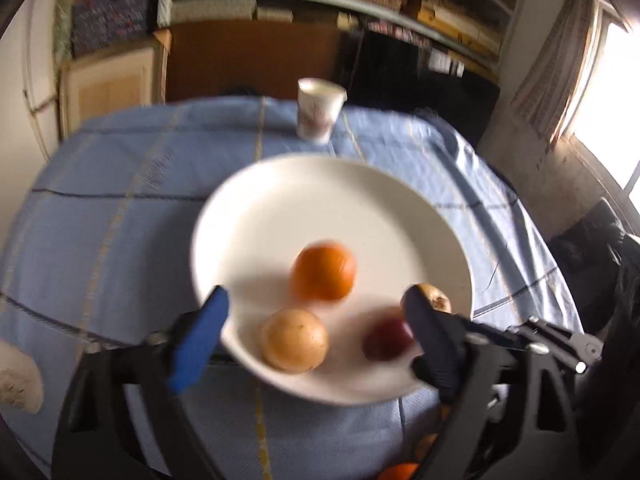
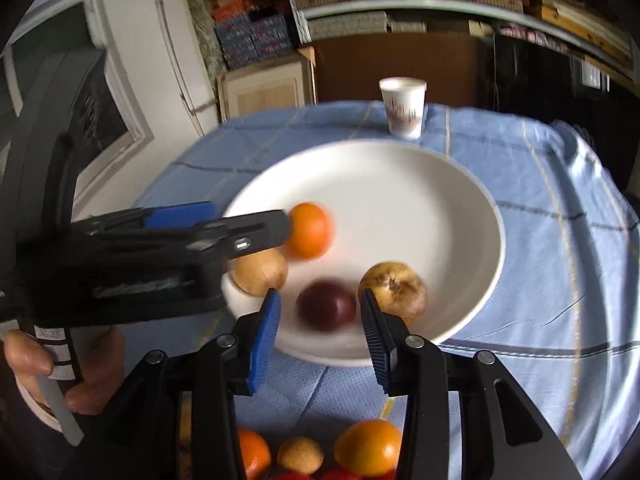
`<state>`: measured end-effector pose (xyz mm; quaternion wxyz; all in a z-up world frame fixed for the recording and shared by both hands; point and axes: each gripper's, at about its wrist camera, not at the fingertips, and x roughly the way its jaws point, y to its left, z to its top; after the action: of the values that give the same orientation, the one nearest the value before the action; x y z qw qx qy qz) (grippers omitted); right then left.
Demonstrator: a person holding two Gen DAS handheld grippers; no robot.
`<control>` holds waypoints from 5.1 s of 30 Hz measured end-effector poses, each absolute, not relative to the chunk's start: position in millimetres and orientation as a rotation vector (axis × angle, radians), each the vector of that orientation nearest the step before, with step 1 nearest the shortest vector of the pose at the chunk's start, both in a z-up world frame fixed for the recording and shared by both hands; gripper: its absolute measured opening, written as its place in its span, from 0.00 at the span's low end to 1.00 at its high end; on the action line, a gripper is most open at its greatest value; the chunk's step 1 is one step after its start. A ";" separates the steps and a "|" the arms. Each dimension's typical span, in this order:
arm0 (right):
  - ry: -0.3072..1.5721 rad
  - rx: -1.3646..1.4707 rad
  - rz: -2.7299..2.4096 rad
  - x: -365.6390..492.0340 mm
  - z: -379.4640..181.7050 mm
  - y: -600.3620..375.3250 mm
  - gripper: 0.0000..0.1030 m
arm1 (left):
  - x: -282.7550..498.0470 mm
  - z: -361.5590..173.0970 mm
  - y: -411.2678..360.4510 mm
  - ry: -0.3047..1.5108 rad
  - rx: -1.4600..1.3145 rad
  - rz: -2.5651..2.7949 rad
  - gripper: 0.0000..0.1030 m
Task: Organize fruits
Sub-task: 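Lower the plum and orange onto the white plate and open both tools, then grasp a dark purple mangosteen with the right tool while the left tool grasps another mangosteen, then lower both mangosteens onto the white plate and open both tools, then grasp a yellow-orange fruit with the right tool while the left tool grasps a brown pear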
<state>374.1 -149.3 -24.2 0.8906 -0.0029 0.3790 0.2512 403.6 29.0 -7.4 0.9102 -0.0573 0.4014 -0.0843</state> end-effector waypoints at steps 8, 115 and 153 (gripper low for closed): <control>0.613 -0.058 0.476 310.0 -18.2 -212.2 0.52 | 318.0 11.0 52.7 0.723 -0.104 -0.095 0.95; 0.746 0.049 0.614 300.6 -37.6 -233.9 0.39 | 255.3 -22.5 76.9 0.847 -0.137 -0.329 0.42; 0.923 0.175 0.594 339.9 -71.8 -218.2 0.43 | 264.1 -24.6 50.9 0.748 -0.062 -0.053 0.95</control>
<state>339.9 -218.2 -71.8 0.8496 0.0832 0.4379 0.2819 264.1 50.9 -24.6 0.9301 -0.0300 0.3652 -0.0260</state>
